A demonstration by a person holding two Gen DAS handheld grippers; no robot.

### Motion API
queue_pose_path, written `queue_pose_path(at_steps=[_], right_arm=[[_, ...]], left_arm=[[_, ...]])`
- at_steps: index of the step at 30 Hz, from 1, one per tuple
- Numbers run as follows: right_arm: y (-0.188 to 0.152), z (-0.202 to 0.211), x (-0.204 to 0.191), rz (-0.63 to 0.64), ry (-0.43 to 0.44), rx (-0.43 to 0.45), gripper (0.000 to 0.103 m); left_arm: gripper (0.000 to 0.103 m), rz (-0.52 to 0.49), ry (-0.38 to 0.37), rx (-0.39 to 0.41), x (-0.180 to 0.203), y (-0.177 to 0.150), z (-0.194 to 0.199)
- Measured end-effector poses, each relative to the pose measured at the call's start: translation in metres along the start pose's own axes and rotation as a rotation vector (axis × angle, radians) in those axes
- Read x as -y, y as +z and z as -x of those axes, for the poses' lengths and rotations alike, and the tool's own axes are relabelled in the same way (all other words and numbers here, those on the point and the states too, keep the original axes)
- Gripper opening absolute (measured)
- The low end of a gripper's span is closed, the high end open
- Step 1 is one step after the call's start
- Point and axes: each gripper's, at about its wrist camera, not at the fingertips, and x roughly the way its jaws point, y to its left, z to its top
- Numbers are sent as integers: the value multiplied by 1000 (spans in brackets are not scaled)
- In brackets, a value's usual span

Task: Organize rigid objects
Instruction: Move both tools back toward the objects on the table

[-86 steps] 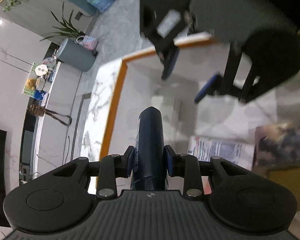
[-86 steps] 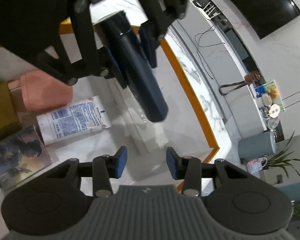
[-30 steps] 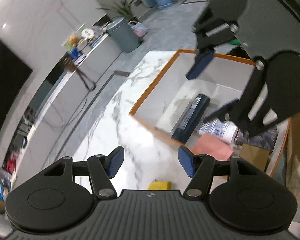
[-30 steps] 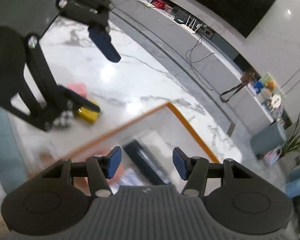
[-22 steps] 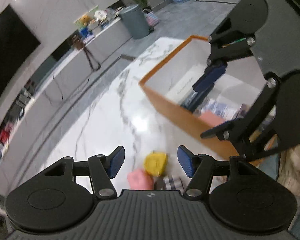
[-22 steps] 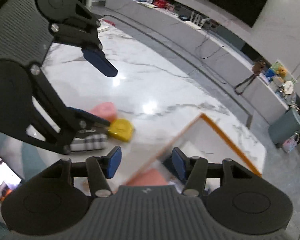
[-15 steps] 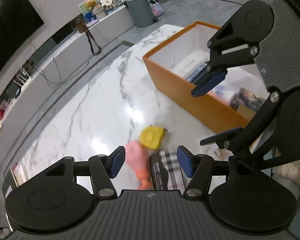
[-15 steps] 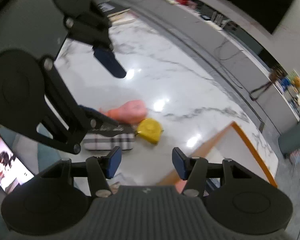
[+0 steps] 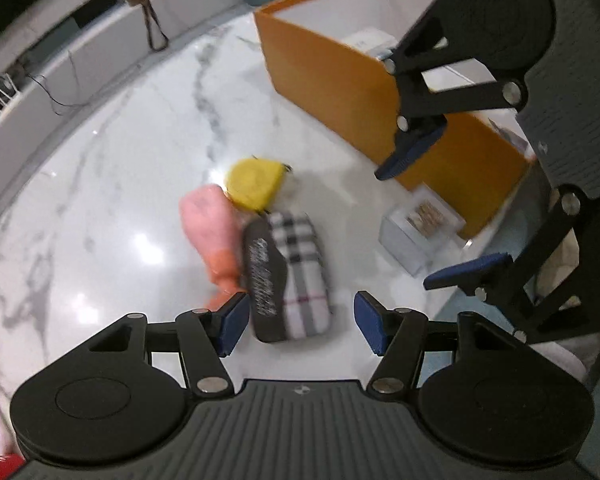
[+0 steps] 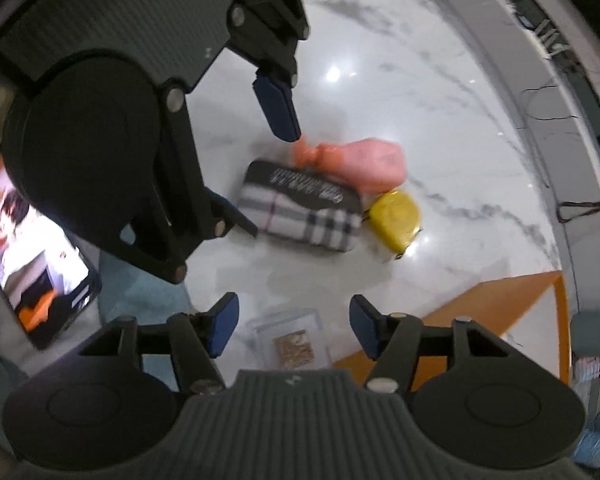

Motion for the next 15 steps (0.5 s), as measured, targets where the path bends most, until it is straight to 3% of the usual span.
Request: queue_pose_path(at_steps=[3, 15], right_arm=[[-4, -8, -5, 43, -4, -45, 68], [-14, -31, 1, 76, 46, -72, 75]], left_arm=[[74, -45, 23, -14, 1, -2, -7], [78, -22, 0, -103, 2, -16, -41]])
